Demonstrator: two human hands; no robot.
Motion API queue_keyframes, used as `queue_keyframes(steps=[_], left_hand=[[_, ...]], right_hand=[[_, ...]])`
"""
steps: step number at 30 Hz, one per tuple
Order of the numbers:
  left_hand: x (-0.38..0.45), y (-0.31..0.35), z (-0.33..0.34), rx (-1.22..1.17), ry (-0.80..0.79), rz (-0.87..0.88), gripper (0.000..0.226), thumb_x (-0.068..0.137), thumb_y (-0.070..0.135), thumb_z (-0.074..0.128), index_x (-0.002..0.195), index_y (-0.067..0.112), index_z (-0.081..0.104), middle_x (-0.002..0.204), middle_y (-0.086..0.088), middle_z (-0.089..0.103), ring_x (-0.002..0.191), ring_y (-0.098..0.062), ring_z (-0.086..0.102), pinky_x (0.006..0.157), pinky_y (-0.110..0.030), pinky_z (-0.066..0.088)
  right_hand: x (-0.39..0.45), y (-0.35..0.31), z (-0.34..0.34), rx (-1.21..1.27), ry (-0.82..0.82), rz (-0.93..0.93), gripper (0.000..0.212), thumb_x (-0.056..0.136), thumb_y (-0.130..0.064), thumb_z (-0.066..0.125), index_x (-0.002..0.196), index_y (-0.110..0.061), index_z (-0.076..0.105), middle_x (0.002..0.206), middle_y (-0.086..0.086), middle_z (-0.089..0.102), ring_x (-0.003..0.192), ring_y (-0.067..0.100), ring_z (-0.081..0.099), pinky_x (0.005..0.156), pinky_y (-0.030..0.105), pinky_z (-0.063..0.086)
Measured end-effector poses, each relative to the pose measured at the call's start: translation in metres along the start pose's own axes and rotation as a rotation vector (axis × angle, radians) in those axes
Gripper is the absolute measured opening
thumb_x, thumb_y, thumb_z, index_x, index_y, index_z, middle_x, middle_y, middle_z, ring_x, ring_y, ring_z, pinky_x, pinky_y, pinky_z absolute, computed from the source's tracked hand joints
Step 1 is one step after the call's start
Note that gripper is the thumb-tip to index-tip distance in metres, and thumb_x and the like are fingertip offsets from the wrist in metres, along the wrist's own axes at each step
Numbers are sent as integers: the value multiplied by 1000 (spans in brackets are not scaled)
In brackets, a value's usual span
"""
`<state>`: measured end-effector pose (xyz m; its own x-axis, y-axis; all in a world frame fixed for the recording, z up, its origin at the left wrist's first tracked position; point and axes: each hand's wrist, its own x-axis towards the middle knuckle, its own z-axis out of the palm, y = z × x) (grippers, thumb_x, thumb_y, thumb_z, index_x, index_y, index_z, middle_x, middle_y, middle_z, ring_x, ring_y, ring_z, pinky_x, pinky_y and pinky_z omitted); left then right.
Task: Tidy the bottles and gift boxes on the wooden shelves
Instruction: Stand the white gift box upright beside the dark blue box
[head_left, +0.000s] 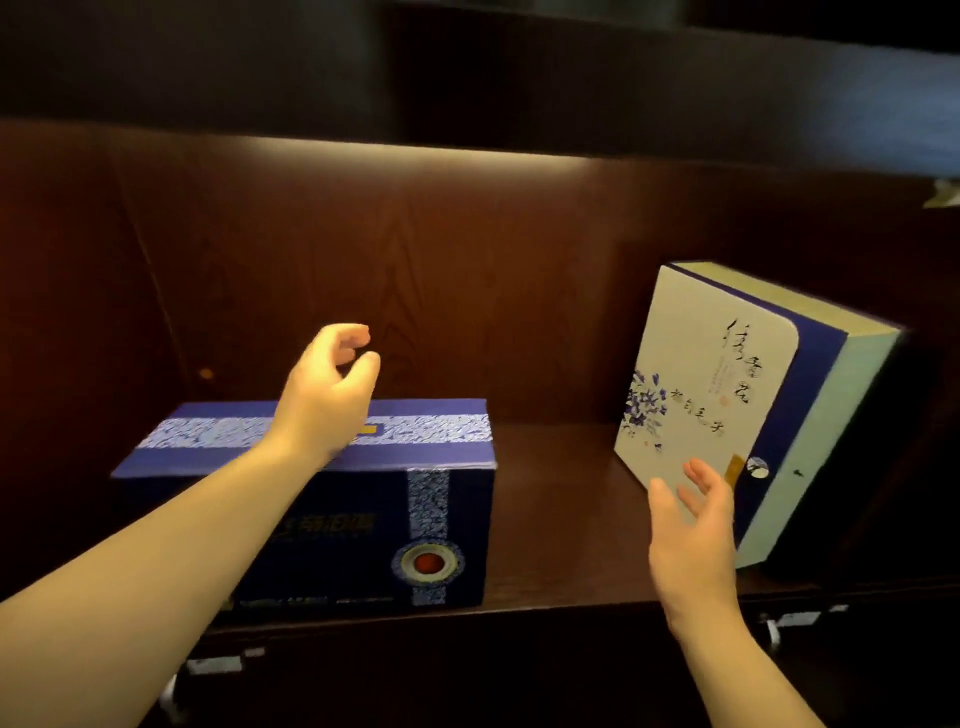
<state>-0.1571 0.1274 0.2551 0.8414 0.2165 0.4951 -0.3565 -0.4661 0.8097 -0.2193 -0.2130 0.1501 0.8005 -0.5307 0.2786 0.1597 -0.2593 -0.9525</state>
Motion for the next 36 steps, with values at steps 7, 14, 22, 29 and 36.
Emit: queue_keyframes(steps=[7, 14, 22, 29, 36], left_hand=[[43, 70, 181, -101, -309, 17, 32, 94, 38, 59, 125, 30, 54, 115, 16, 61, 103, 3, 58, 79, -19, 41], [86, 104, 325, -254, -398, -246, 57, 96, 48, 54, 148, 32, 36, 146, 3, 49, 131, -20, 46, 105, -40, 39], [128, 103, 408, -469, -372, -459, 72, 92, 61, 44, 155, 35, 24, 161, 3, 31, 144, -24, 30, 116, -55, 22], [138, 101, 437, -568, -462, -468, 39, 96, 63, 41, 115, 36, 61, 117, 6, 65, 110, -16, 58, 106, -46, 37], [145, 96, 423, -506, -547, -378, 41, 99, 57, 39, 131, 34, 50, 130, 7, 57, 122, -15, 50, 107, -45, 35]], right_hand=[[82, -9, -77, -149, 276, -291, 74, 81, -63, 57, 143, -31, 32, 146, -5, 31, 135, 12, 37, 93, 17, 34], [151, 1, -112, -262, 271, -296, 94, 77, -59, 71, 152, -38, 17, 157, -14, 19, 149, 23, 22, 107, 37, 35], [171, 26, -102, -302, 176, -160, 114, 70, -64, 73, 149, -50, -8, 151, -19, 19, 146, 23, 28, 108, 57, 45], [180, 35, -102, -374, 215, -128, 118, 59, -79, 61, 150, -51, -8, 141, -23, 23, 136, 19, 33, 104, 57, 49], [184, 39, -100, -293, 209, -104, 121, 67, -51, 85, 152, -46, -1, 148, -15, 26, 140, 23, 34, 98, 59, 52]])
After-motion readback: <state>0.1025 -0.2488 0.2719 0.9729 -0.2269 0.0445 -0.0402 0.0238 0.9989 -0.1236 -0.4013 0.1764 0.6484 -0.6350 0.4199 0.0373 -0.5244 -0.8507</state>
